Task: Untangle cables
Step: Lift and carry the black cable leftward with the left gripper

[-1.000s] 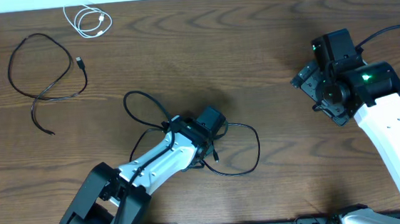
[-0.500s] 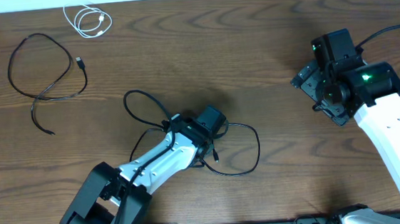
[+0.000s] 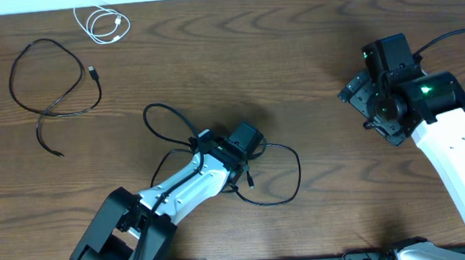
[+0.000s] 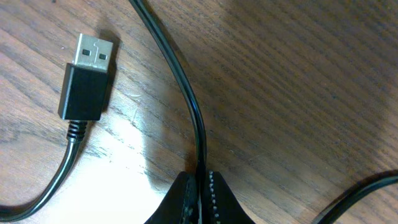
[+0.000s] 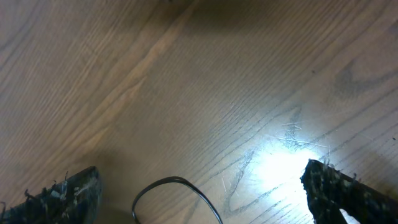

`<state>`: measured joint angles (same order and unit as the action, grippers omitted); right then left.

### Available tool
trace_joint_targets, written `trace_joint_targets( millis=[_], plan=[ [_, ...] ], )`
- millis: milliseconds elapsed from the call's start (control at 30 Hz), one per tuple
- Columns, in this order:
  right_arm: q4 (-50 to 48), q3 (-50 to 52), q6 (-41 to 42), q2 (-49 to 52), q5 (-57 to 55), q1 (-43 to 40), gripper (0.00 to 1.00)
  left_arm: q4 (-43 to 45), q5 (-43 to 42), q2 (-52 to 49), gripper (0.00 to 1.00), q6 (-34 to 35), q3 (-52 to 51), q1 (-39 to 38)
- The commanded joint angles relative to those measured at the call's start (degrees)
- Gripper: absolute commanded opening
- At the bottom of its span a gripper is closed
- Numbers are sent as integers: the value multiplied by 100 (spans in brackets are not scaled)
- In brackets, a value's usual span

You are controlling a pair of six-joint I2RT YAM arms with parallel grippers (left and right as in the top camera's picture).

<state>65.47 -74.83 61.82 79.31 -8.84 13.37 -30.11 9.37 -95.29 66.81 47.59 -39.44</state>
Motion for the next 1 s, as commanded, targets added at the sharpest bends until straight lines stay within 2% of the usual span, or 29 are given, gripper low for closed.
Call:
trace_joint_targets(
  millis=[0,100,200,500,733,967],
  plan=[
    [13,15,-63,-15,-111,13,99,0,96,-107,7,-273,-138,81],
    [13,15,-63,-15,-111,13,99,-48,-9,184,8,-511,-61,240],
    [13,15,-63,-15,-109,13,99,-66,-120,940,7,-949,26,533],
    [13,15,-63,-15,-111,13,99,-70,-55,3309,8,-1700,33,1340],
    [13,15,-63,-15,-109,13,99,-33,229,4686,7,-1834,214,2159],
    [11,15,-63,-15,-111,13,99,-20,234,5257,7,-1836,844,2822]
  ],
)
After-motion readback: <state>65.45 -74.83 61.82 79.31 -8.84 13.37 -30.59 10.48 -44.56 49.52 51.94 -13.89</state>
